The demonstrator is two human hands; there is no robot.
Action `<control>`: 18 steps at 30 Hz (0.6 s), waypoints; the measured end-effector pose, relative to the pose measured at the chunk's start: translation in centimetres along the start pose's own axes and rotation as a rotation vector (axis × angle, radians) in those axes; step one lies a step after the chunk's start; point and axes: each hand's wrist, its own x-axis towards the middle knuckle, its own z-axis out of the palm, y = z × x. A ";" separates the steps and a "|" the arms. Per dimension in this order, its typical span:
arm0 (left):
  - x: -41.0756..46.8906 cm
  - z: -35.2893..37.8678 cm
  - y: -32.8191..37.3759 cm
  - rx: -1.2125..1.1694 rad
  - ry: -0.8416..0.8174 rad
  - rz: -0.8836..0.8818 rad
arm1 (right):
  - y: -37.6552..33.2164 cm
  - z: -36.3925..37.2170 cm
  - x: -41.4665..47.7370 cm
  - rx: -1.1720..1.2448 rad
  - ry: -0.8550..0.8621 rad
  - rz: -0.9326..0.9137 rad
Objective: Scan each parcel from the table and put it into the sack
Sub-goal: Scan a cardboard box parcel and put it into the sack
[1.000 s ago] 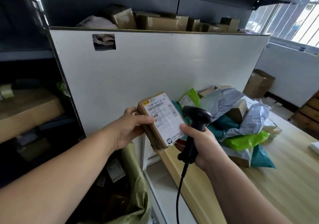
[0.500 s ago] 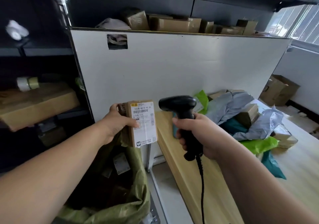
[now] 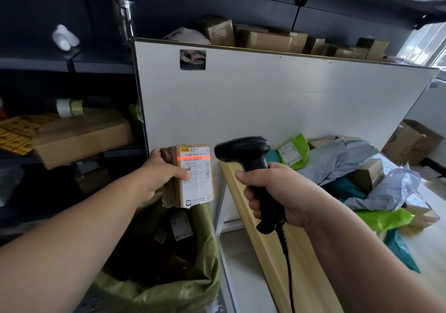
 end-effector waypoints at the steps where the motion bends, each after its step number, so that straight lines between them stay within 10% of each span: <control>1: 0.1 -0.2 -0.1 0.002 -0.001 -0.006 | 0.0 0.2 0.1 -0.005 -0.001 0.003; 18: 2.4 -2.5 -2.2 0.036 -0.039 -0.059 | 0.3 3.5 2.3 -0.030 0.006 0.088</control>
